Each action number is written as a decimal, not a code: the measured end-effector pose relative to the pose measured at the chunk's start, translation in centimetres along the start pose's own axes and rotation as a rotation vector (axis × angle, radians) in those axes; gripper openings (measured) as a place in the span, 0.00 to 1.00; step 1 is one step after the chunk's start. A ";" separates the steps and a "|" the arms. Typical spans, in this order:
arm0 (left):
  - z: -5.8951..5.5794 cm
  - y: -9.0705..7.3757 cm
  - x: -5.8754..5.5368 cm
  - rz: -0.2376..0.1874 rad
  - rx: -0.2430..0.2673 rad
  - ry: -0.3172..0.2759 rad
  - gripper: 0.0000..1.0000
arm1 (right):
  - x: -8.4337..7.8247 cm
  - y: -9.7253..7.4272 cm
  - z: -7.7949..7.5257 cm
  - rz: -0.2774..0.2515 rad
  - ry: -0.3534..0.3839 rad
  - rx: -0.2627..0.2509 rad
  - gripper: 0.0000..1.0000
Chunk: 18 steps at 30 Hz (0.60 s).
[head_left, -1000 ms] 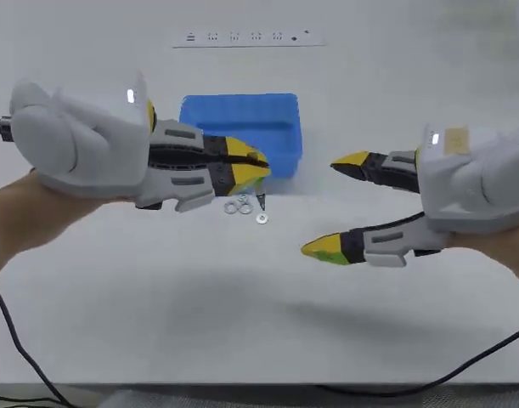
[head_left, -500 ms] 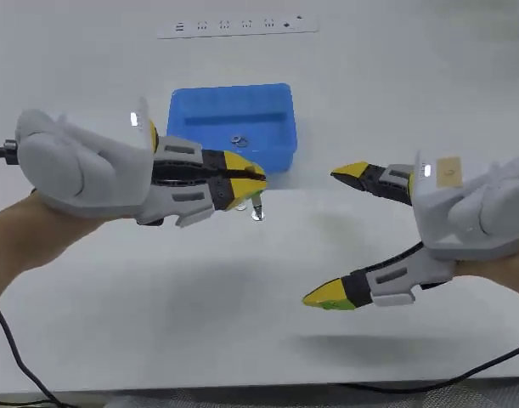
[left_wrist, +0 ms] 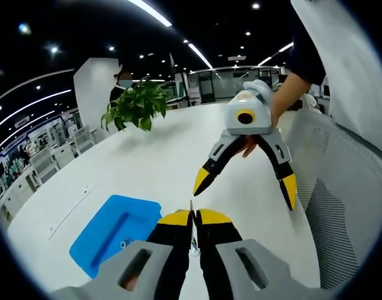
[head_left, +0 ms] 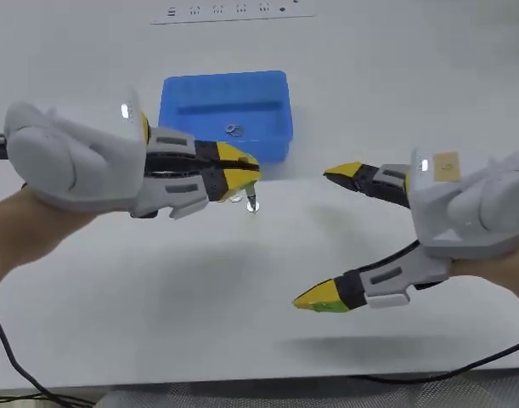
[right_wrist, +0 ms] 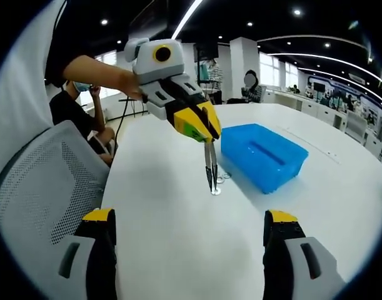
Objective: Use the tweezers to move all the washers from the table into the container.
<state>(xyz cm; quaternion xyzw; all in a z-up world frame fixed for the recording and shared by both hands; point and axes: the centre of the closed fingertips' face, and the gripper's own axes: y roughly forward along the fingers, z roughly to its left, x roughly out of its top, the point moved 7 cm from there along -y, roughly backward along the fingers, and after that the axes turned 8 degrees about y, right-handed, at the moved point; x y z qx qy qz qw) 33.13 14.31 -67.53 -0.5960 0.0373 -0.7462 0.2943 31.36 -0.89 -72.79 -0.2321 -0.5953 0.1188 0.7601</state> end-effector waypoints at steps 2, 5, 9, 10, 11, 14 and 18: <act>0.0 0.1 0.0 0.001 0.000 0.002 0.06 | 0.0 0.0 0.1 -0.004 0.012 0.003 0.99; 0.0 0.2 -0.1 0.001 0.000 0.002 0.06 | 0.0 0.0 0.1 -0.003 0.017 0.003 0.98; 0.0 0.2 -0.2 0.004 0.000 0.000 0.06 | -0.1 0.0 0.1 0.001 0.023 -0.001 0.98; 0.0 0.2 -0.3 0.005 -0.002 -0.003 0.06 | -0.1 0.0 0.1 0.001 0.025 -0.003 0.98; 0.0 0.2 -0.3 0.006 -0.001 -0.002 0.06 | 0.0 0.0 0.1 0.000 0.028 -0.003 0.98; 0.0 0.2 -0.3 0.005 0.002 -0.003 0.06 | 0.0 0.0 0.1 -0.001 0.030 -0.005 0.97; -0.1 0.3 -0.4 0.012 -0.001 -0.001 0.06 | 0.0 0.1 0.3 -0.001 0.033 0.000 0.97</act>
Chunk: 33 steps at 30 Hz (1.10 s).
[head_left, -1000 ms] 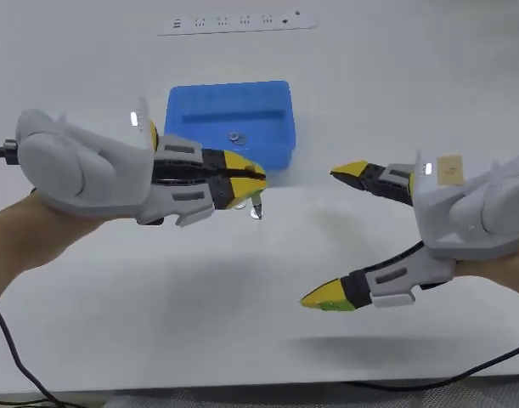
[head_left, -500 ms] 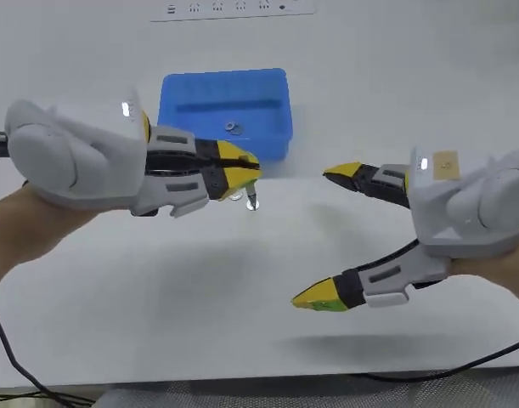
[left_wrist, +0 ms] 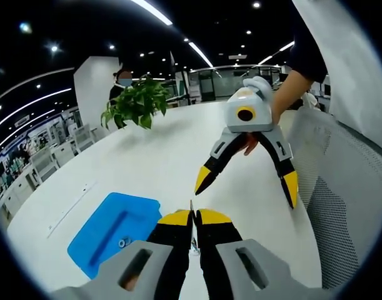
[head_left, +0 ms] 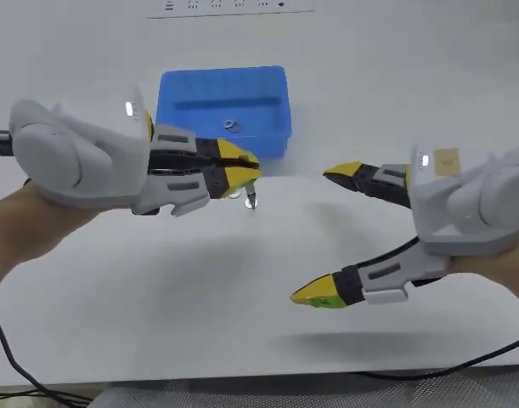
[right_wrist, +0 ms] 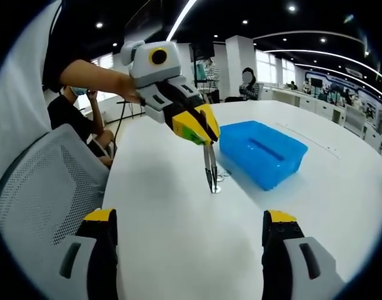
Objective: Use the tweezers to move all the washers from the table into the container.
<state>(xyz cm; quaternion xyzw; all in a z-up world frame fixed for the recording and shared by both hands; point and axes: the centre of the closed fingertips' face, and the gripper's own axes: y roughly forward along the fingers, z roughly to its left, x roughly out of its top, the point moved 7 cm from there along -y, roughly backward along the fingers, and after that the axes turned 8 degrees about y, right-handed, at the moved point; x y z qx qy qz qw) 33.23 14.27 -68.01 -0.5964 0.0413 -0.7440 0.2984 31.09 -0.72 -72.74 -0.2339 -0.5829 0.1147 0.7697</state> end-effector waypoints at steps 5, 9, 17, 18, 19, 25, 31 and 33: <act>0.0 0.0 0.0 0.003 0.001 -0.004 0.06 | -0.1 0.1 0.2 0.002 0.002 0.007 0.97; 0.1 0.0 0.0 0.017 0.004 -0.005 0.06 | 0.0 0.1 0.3 0.000 0.007 0.010 0.96; -0.4 0.6 0.6 0.044 -0.040 0.014 0.06 | 0.9 0.7 -0.2 -0.011 -0.006 0.016 0.94; -0.4 0.7 0.6 0.041 -0.043 -0.004 0.06 | 1.2 0.9 -0.3 -0.011 -0.010 0.020 0.92; -0.4 0.7 0.6 0.041 -0.040 -0.007 0.06 | 1.3 1.0 -0.4 -0.008 -0.013 0.023 0.90; 0.2 0.4 0.3 0.056 -0.027 -0.035 0.06 | 2.4 2.7 -1.3 0.003 -0.021 0.060 0.78; -0.1 0.2 0.2 0.057 -0.026 -0.037 0.06 | 3.0 4.9 -2.3 0.027 -0.047 0.097 0.59; -0.2 0.3 0.3 0.055 -0.026 -0.039 0.06 | 3.4 5.3 -2.6 0.021 -0.051 0.101 0.54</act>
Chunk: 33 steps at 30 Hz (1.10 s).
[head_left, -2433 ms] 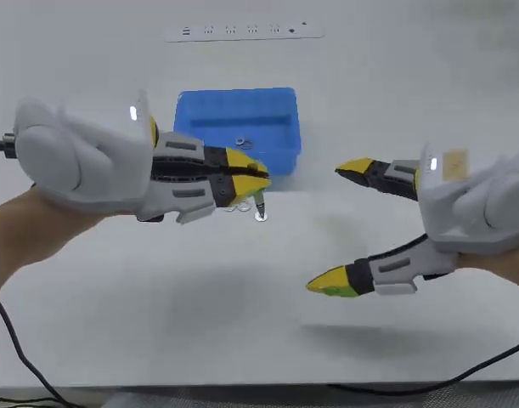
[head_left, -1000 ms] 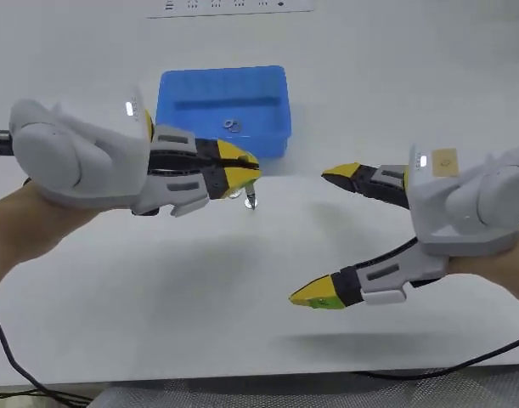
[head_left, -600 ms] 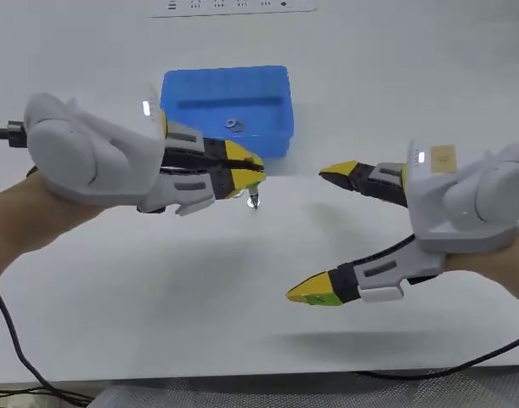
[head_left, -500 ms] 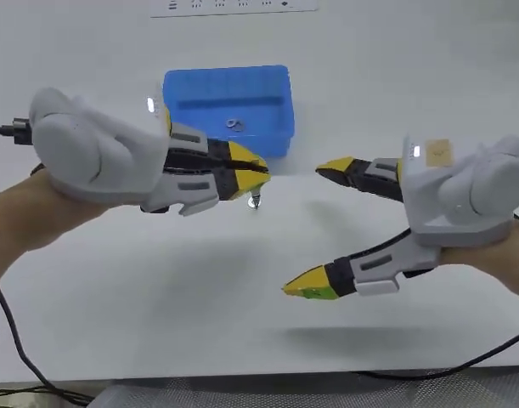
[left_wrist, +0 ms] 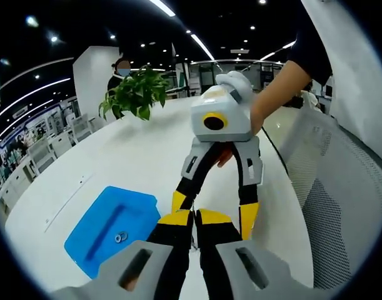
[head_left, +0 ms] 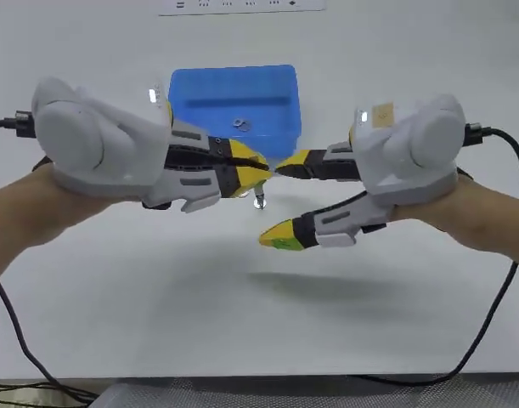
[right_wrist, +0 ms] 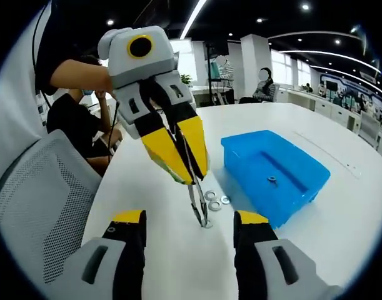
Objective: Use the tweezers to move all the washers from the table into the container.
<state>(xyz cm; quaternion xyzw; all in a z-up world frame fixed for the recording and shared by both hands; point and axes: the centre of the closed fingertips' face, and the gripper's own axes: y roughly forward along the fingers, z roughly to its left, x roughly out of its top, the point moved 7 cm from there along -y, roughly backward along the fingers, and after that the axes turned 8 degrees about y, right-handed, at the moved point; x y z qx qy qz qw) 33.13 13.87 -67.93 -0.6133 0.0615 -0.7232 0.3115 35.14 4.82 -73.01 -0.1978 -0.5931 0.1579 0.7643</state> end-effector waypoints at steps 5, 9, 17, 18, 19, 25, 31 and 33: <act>0.1 0.1 0.0 -0.002 0.002 -0.006 0.06 | 1.1 0.4 -0.7 -0.030 -0.007 0.014 0.35; 0.0 0.0 0.0 -0.003 -0.003 -0.003 0.06 | 1.2 0.6 -0.8 -0.023 -0.014 0.037 0.29; -0.1 0.2 0.0 -0.003 -0.011 -0.001 0.06 | 0.7 1.2 -0.4 0.041 -0.083 0.084 0.14; -0.2 0.1 0.0 -0.003 -0.013 -0.001 0.06 | 0.7 1.3 -0.4 0.048 -0.089 0.084 0.14; -0.2 0.1 0.0 -0.003 -0.014 0.000 0.06 | 0.7 1.4 -0.5 0.056 -0.092 0.085 0.13; -0.1 0.0 -0.1 0.005 -0.004 0.002 0.06 | 0.7 1.6 -0.4 0.090 -0.174 0.079 0.11; -0.1 0.0 -0.1 0.015 0.019 -0.026 0.07 | 0.7 1.6 -0.5 0.087 -0.196 0.069 0.10; -0.2 0.0 -0.3 0.026 0.022 -0.027 0.10 | 0.7 1.5 -0.5 0.083 -0.202 0.060 0.10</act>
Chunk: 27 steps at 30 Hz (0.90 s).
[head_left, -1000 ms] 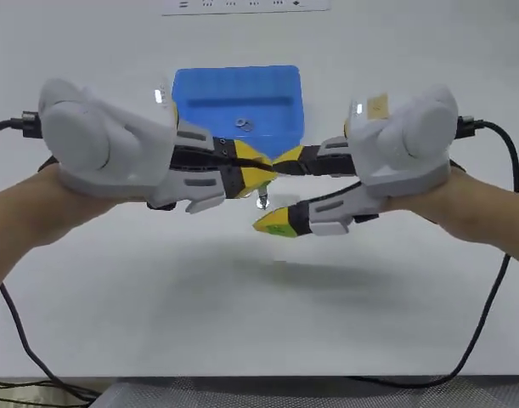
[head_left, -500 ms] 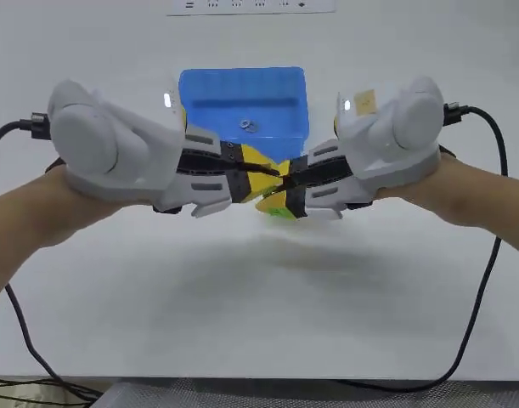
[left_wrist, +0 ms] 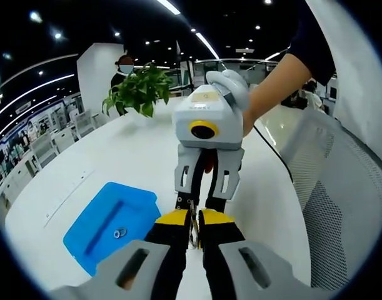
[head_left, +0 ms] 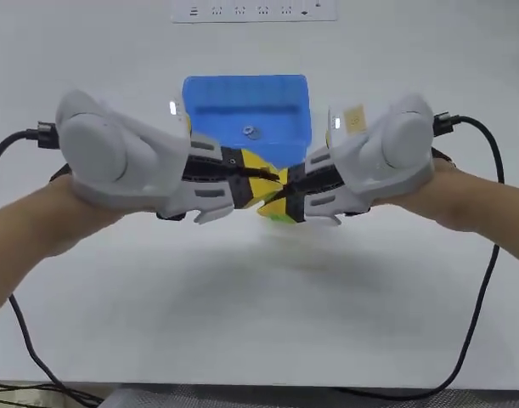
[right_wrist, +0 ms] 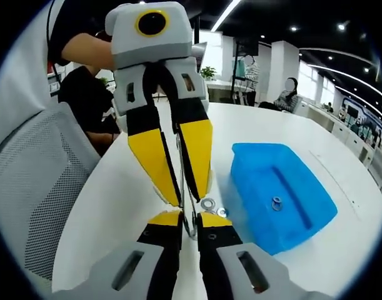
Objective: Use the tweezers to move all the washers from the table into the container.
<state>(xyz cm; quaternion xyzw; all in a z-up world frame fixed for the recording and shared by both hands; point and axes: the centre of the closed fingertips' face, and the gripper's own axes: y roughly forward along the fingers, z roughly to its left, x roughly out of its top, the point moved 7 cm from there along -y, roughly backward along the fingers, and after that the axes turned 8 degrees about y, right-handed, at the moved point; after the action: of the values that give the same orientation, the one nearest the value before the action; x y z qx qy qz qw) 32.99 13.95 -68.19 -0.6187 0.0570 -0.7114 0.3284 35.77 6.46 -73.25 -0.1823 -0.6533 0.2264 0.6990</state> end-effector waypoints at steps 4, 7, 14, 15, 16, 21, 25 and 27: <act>-0.6 -0.1 0.2 -0.016 -0.007 -0.013 0.23 | -0.1 -0.1 -0.1 -0.013 0.014 -0.011 0.09; -0.5 -0.5 0.3 -0.024 0.018 -0.032 0.28 | -0.1 -0.2 0.0 -0.013 0.013 -0.016 0.09; 0.0 -2.5 0.5 -0.086 0.134 -0.080 0.47 | 0.6 -0.8 0.2 -0.025 0.011 -0.021 0.09; -0.1 -2.9 0.4 -0.086 0.146 -0.086 0.50 | 0.7 -0.9 0.3 -0.031 0.013 -0.023 0.09; -0.1 -3.1 0.3 -0.084 0.152 -0.091 0.52 | 0.9 -1.0 0.3 -0.034 0.011 -0.025 0.09; -0.7 -4.6 -0.3 -0.079 0.197 -0.125 0.59 | 1.9 -1.9 0.4 -0.046 0.000 -0.032 0.09; -1.0 -5.5 -0.6 -0.093 0.227 -0.169 0.68 | 2.9 -2.7 0.3 -0.058 -0.021 -0.040 0.09; -1.1 -5.9 -0.7 -0.096 0.243 -0.175 0.71 | 3.6 -3.2 0.1 -0.073 -0.021 -0.042 0.09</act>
<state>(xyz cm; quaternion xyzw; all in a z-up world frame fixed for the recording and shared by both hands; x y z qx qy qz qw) 29.63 18.55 -66.20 -0.6359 -0.0882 -0.6714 0.3701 36.05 5.80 -68.54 -0.1706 -0.6712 0.1891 0.6961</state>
